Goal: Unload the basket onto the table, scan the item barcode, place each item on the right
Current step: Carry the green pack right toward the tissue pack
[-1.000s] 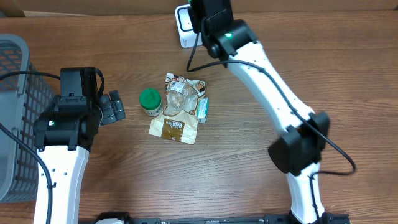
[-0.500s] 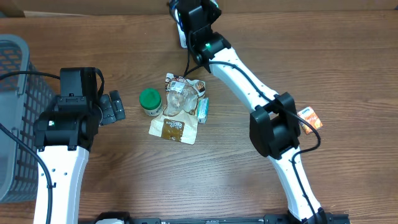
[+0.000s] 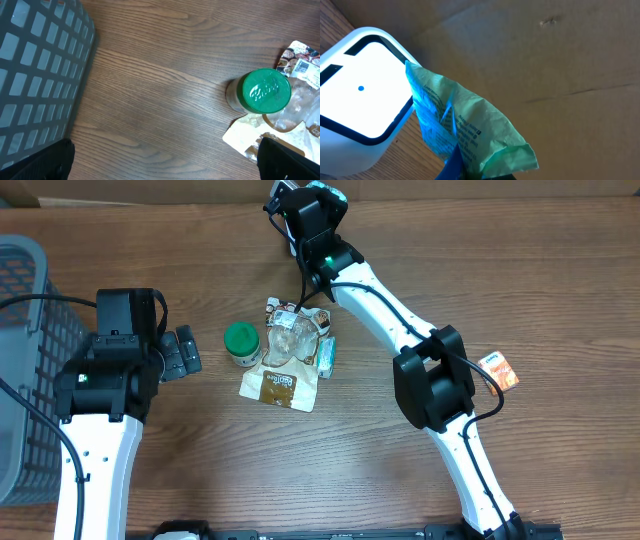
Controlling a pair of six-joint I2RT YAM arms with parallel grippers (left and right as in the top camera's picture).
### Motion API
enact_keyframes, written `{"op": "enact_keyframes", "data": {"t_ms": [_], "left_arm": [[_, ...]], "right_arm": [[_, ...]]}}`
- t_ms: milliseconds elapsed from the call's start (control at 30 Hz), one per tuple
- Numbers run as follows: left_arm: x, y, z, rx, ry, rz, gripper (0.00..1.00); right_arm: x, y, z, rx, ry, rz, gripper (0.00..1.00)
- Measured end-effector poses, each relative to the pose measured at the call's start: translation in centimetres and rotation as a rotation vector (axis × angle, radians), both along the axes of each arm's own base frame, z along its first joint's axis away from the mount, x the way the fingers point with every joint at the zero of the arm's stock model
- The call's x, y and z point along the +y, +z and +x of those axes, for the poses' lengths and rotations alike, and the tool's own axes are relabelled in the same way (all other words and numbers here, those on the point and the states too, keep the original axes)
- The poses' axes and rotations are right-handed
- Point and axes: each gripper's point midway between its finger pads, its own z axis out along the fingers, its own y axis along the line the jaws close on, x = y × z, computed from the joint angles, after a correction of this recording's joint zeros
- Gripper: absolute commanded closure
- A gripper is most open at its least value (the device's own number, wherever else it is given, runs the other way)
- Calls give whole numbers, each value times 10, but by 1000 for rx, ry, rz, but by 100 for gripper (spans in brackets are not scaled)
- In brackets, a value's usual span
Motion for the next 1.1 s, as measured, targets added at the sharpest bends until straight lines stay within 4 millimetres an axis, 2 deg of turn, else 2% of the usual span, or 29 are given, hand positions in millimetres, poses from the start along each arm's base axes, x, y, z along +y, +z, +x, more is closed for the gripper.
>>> {"op": "enact_keyframes", "data": {"t_ms": [333, 433, 533, 633, 700, 767, 833, 900, 967, 1033, 1100], "left_arm": [[0, 0, 0, 0, 0, 0, 0], [0, 0, 0, 0, 0, 0, 0], [0, 0, 0, 0, 0, 0, 0], [0, 0, 0, 0, 0, 0, 0], [0, 0, 0, 0, 0, 0, 0], [0, 0, 0, 0, 0, 0, 0], [0, 0, 0, 0, 0, 0, 0], [0, 0, 0, 0, -1, 0, 1], [0, 0, 0, 0, 0, 0, 0], [0, 0, 0, 0, 0, 0, 0], [0, 0, 0, 0, 0, 0, 0]], "right_arm": [[-4, -17, -13, 95, -32, 66, 96], [-5, -7, -23, 130, -36, 131, 96], [-8, 24, -41, 161, -40, 221, 96], [-20, 70, -69, 182, -75, 339, 96], [-32, 107, -95, 187, -113, 454, 96], [-47, 139, -130, 225, -157, 581, 96], [-65, 160, -169, 297, -201, 696, 96], [-85, 173, -205, 376, -261, 799, 96], [-109, 175, -235, 457, -339, 873, 96], [-135, 170, -258, 535, -440, 929, 96], [-167, 155, -276, 624, -587, 966, 96]]}}
